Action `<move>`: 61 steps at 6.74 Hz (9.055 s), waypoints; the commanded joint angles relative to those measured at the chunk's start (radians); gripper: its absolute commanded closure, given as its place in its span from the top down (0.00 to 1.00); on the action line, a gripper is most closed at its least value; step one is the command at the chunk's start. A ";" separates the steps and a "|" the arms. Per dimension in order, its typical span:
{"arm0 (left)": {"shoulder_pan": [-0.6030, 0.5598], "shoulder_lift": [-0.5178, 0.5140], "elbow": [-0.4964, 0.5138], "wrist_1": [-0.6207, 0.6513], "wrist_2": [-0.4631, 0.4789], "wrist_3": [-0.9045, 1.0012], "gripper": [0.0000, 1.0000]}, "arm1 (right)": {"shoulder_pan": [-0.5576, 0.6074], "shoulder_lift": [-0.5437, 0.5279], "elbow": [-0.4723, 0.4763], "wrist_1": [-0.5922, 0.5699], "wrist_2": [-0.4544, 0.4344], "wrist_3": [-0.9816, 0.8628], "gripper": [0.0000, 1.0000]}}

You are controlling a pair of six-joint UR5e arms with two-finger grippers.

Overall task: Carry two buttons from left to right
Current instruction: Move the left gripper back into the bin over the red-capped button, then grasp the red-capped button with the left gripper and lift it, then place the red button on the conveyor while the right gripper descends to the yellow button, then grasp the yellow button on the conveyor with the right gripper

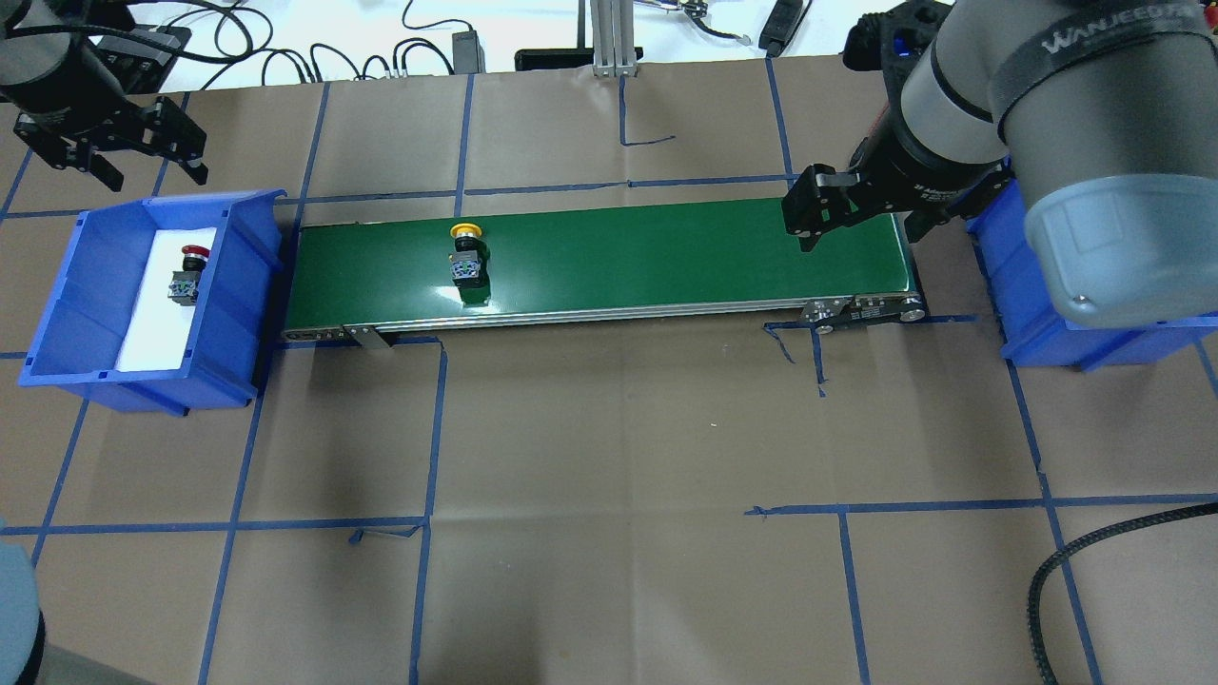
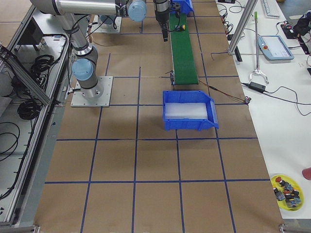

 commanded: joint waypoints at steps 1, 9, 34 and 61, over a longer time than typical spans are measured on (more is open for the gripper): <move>0.094 -0.014 -0.004 0.012 0.000 0.128 1.00 | 0.000 -0.002 -0.001 0.000 0.000 0.000 1.00; 0.115 -0.181 -0.158 0.326 -0.008 0.173 1.00 | 0.001 -0.001 0.001 0.002 0.000 0.002 1.00; -0.262 -0.081 -0.047 0.024 -0.001 -0.136 0.03 | -0.002 0.186 0.018 -0.192 0.005 0.008 1.00; -0.372 0.176 -0.031 -0.267 -0.008 -0.274 1.00 | -0.019 0.568 -0.145 -0.282 0.021 0.032 1.00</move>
